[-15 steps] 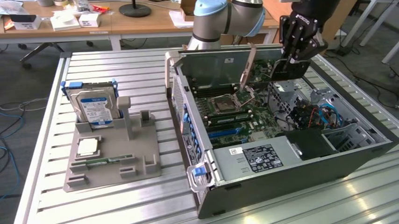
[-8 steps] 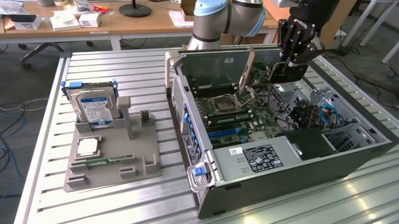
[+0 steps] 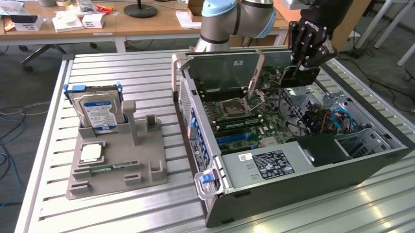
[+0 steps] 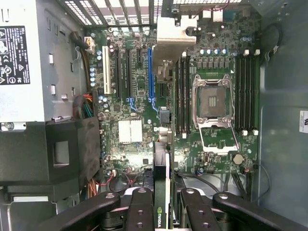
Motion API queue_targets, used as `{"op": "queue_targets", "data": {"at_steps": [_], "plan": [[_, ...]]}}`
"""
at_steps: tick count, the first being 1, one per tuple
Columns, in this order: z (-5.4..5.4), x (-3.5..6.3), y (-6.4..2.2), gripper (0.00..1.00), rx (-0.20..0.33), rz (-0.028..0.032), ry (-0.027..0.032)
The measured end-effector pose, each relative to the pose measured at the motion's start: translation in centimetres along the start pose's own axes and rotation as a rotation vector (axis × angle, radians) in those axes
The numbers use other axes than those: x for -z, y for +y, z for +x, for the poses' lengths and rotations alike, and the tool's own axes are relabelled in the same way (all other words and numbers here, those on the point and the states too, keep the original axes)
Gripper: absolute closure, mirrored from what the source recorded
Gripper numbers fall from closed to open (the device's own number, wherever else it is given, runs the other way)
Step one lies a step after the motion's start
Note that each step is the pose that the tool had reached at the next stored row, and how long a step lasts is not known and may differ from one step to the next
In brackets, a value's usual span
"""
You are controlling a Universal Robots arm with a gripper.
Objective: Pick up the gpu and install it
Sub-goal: 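Insert the gpu into the slot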
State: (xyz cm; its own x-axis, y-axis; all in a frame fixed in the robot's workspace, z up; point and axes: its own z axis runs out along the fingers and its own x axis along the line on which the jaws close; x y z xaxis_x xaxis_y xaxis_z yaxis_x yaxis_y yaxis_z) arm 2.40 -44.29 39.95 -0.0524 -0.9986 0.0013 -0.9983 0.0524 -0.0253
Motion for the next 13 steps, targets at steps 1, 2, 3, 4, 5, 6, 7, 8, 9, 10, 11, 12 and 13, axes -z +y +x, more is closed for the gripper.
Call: {"op": "queue_targets", "data": {"at_steps": [1,2,3,4,5,6,7,8,9,10,11,12,13], "plan": [[0.0,-0.17,0.0,0.74,0.0,0.0,0.0],[0.0,-0.35,0.01,0.74,0.0,0.0,0.0001],[0.0,-0.53,0.01,0.74,0.0,0.0,0.0],[0.0,-0.71,0.02,0.74,0.0,0.0,0.0001],[0.0,-0.89,0.02,0.74,0.0,0.0,0.0002],[0.0,-1.07,0.03,0.74,0.0,0.0,0.0001],[0.0,-1.24,0.03,0.74,0.0,0.0,0.0002],[0.0,-1.42,0.04,0.74,0.0,0.0,0.0002],[0.0,-1.56,0.04,0.74,0.0,0.0,0.0],[0.0,-1.62,0.04,0.74,0.0,0.0,0.0001],[0.0,-1.61,0.04,0.74,0.0,0.0,0.0002],[0.0,-1.61,0.04,0.74,0.0,0.0,0.0002],[0.0,-1.61,0.07,0.74,0.0,0.0,0.0003]]}}
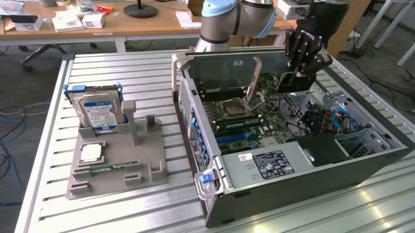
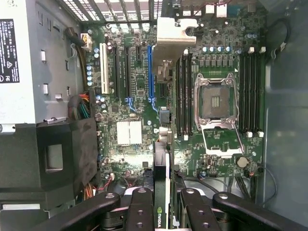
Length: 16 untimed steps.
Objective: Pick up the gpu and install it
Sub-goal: 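Insert the gpu into the slot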
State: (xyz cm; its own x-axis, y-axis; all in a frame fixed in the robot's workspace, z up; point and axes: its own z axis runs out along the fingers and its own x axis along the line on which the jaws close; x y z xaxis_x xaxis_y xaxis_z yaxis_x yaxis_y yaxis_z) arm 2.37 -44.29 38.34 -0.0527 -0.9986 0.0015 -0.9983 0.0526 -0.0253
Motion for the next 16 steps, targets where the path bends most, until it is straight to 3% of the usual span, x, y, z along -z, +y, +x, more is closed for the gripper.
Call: {"op": "queue_targets", "data": {"at_steps": [16], "plan": [[0.1,-0.24,2.61,0.74,0.0,0.0,0.0]]}}
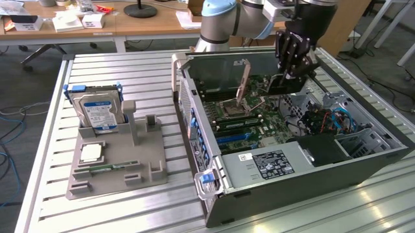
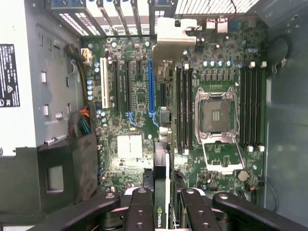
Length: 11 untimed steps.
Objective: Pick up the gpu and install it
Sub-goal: 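Insert the gpu into the slot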
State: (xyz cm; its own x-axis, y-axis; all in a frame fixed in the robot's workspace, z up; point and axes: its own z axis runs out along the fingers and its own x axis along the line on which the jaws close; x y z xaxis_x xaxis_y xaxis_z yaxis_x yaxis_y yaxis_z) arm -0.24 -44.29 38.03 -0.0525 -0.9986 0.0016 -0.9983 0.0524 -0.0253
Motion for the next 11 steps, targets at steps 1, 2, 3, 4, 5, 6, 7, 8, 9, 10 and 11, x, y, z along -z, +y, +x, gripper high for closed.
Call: {"op": "queue_targets", "data": {"at_steps": [1,2,3,4,5,6,7,8,9,10,11], "plan": [[0.01,-0.01,0.15,0.74,0.0,0.0,0.0],[0.01,-0.01,0.29,0.74,0.0,0.0,0.0001],[0.02,-0.02,0.4,0.74,0.0,0.0,0.0001],[0.03,-0.01,0.51,0.74,0.0,0.0,0.0002],[0.03,-0.02,0.6,0.74,0.0,0.0,0.0002],[0.03,-0.01,0.66,0.74,0.0,-0.0001,0.0003],[0.04,-0.01,0.66,0.74,0.0,0.0,0.0003],[0.04,-0.02,0.66,0.74,0.0,0.0,0.0003],[0.05,-0.03,0.66,0.74,0.0,0.0001,0.0],[0.11,-0.03,0.66,0.74,0.0,0.0001,-0.0002],[0.18,-0.02,0.66,0.74,0.0,0.0001,0.0001]]}}
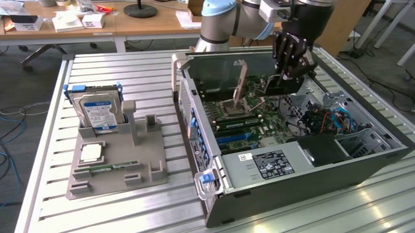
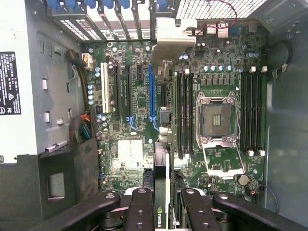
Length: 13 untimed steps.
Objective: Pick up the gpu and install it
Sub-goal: 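Insert the gpu into the slot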
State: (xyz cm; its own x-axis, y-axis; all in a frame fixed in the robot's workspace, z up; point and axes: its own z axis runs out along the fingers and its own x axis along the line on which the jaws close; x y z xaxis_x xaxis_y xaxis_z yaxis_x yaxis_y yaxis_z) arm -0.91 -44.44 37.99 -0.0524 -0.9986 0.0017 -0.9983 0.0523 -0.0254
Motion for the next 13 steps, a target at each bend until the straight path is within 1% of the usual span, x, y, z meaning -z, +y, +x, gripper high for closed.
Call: {"op": "queue_targets", "data": {"at_steps": [8,13], "plan": [[0.82,0.01,-0.04,0.74,0.0,-0.0001,0.0002],[0.89,-0.27,-0.04,0.74,0.0,0.0,0.0001]]}}
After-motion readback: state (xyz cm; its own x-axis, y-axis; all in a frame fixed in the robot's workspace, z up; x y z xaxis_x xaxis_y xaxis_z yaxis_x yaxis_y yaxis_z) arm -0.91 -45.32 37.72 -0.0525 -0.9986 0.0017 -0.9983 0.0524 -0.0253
